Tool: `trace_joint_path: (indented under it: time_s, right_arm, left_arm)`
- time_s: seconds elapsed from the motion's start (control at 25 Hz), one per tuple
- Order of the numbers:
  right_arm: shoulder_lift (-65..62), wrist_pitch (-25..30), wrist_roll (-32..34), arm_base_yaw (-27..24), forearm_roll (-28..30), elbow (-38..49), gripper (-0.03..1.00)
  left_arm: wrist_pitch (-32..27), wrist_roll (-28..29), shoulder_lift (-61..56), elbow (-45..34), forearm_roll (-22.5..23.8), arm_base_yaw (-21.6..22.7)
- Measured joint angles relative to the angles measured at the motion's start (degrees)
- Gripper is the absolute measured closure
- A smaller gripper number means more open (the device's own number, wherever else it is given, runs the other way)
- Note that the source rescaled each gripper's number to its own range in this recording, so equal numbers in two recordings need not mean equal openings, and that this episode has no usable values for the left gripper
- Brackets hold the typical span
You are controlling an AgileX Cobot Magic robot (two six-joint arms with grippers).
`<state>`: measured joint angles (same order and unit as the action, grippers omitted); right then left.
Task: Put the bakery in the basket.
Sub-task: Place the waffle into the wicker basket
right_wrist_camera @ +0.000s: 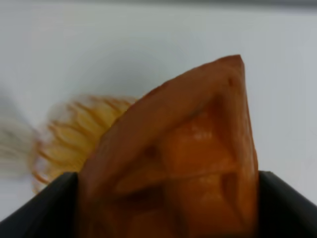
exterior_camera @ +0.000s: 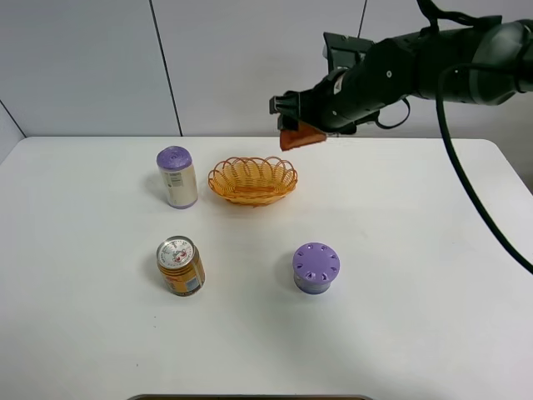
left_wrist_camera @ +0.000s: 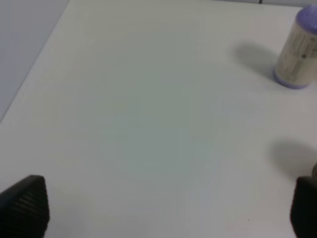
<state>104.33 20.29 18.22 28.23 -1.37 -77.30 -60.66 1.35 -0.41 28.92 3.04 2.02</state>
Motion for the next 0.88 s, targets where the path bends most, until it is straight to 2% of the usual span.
trace_joint_path:
  time_s: [0.32,0.88]
  right_arm:
    - [6.44,-0.19,1.09,3.12,0.01,-7.18,0.97]
    - [19.14,-7.55,1.44,4.61,-0.11,-10.89,0.97]
  left_arm:
    - [0.0,0.0,0.0,0.0,0.0,0.0]
    - [0.0,0.0,0.0,0.0,0.0,0.0]
